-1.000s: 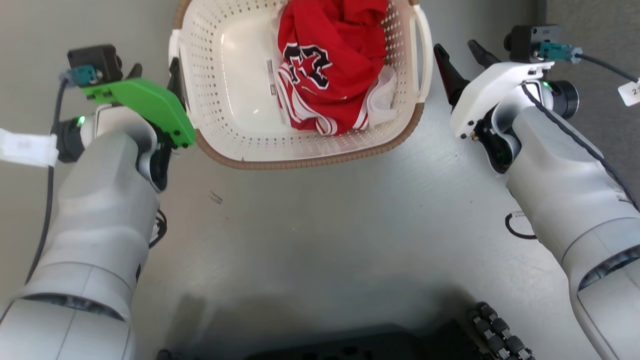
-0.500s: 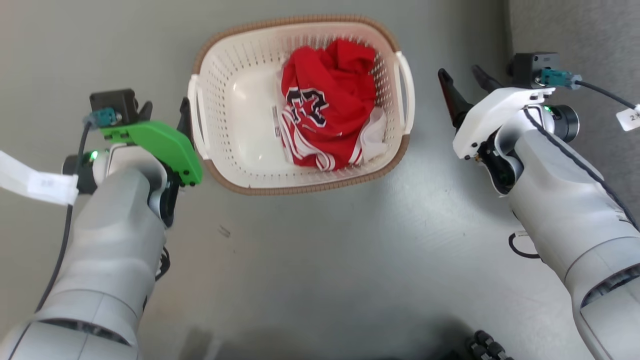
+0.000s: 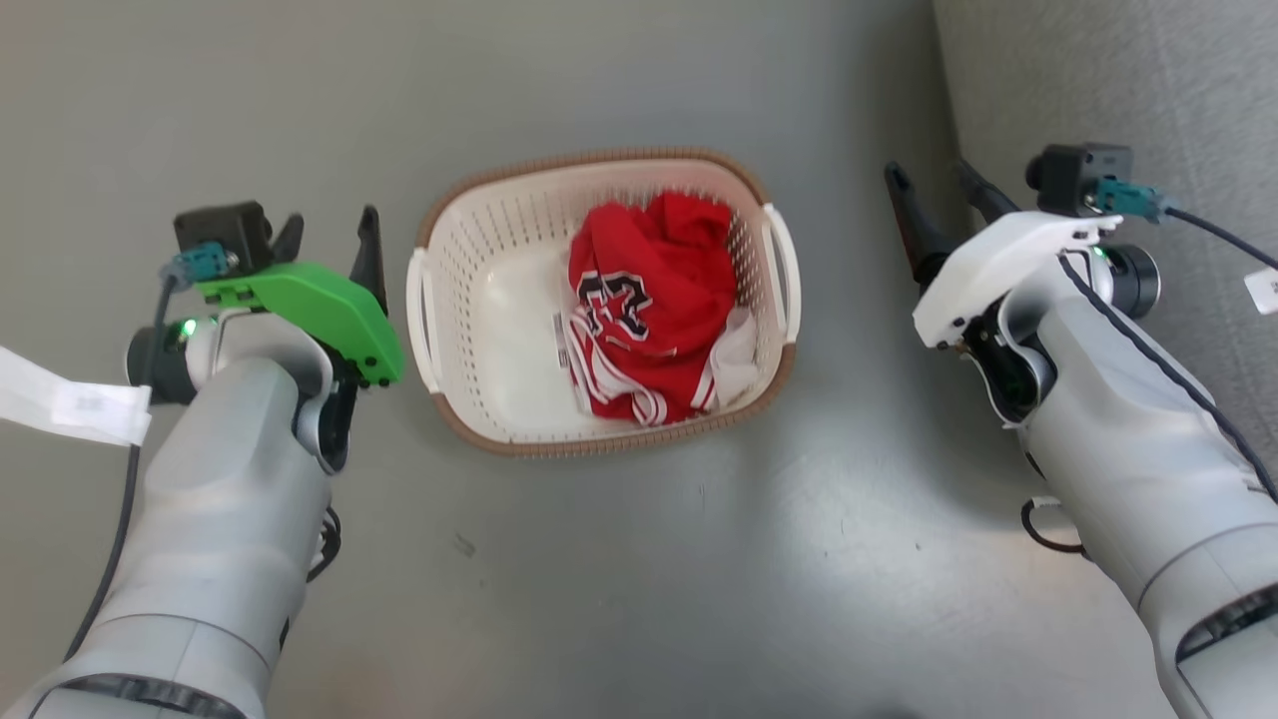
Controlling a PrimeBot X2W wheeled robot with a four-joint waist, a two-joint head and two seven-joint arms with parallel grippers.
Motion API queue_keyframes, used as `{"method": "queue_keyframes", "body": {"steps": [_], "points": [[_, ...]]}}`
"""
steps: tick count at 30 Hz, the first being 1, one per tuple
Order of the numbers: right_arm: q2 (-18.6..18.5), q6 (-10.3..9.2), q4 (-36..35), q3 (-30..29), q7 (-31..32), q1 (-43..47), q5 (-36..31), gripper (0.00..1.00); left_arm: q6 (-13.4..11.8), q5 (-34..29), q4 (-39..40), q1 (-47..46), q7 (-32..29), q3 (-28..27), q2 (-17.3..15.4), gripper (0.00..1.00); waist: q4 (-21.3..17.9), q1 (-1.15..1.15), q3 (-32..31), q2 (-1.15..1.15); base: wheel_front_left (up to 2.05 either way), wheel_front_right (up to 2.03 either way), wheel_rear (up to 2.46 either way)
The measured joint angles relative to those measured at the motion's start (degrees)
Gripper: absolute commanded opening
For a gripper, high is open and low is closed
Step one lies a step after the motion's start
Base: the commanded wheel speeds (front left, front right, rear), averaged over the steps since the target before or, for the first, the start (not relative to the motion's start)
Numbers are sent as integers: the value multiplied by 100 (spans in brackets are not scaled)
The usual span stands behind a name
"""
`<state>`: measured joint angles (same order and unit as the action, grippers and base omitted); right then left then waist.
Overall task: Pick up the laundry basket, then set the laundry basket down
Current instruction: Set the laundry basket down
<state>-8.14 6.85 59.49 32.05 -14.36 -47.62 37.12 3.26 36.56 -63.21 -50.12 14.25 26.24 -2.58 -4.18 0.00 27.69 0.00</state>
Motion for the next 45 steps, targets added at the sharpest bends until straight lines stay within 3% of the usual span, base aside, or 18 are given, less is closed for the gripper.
{"method": "queue_keyframes", "body": {"steps": [26, 45], "points": [[-203, -456, -2025, -703, -5, 1155, -1021, 100, -537, -838, 2459, 1602, 18, -748, -224, 100, -20, 0, -1718, 0, 0, 0, 0], [-268, -799, -3205, -1061, -7, 2337, -1636, 100, -809, -1426, 4097, 3036, 18, -956, -240, 100, -42, 0, -2405, 0, 0, 0, 0]]}}
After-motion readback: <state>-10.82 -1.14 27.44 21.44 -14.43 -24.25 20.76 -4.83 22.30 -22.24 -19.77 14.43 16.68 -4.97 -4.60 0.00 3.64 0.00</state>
